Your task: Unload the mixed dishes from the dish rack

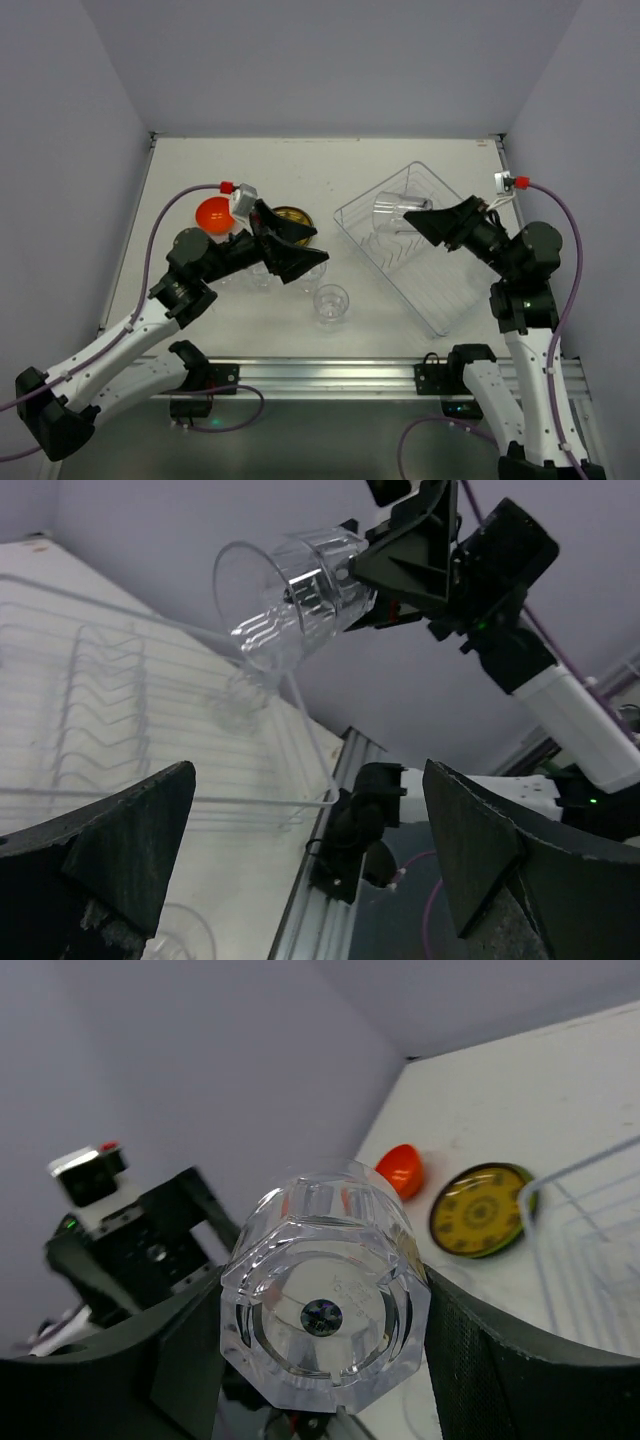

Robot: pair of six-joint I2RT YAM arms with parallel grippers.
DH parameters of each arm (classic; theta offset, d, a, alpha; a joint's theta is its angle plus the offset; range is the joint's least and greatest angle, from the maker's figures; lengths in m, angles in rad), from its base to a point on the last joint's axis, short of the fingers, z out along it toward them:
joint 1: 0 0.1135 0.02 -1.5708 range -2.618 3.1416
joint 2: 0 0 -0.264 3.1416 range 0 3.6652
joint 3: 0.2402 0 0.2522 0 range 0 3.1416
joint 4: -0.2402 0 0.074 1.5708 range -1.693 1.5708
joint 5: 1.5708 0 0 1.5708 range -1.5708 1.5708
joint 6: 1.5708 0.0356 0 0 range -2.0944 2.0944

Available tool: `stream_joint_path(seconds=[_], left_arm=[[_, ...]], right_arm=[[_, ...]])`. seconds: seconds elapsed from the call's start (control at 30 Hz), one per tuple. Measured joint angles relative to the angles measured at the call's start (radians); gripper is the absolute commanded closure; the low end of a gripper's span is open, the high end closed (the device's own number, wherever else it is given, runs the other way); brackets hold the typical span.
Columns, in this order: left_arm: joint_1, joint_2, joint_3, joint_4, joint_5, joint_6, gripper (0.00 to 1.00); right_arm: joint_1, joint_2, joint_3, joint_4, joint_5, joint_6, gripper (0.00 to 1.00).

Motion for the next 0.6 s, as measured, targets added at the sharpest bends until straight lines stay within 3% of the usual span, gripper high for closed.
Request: stream_joint_path(seconds=[0.23,0.33,0.43,0.47,0.6], left_arm=[[-0.158,0.147,-0.019,0.371,0.101,-0.138,0.02],[-0.225,0.194,-0.016,0.441,0.109,-0.15,0.15],[-0.244,0.225,-0.008,0.477,0.108,-0.155,0.45],[-0.245,0.233,-0.002,0.485,0.108,-0.154,0.61],[-0.252,0.266,0.021,0.505,0.1,-0.145,0.94]], right_arm=[[0.154,-0.032,-0.097,0.319,-0.178,0.183,1.0],[0.18,-0.023,-0.119,0.377,-0.195,0.22,1.0],[0.2,-0.016,-0.13,0.42,-0.213,0.241,1.0],[0.203,-0.017,-0.135,0.435,-0.22,0.246,1.0],[0.218,-0.02,-0.156,0.509,-0.249,0.277,1.0]])
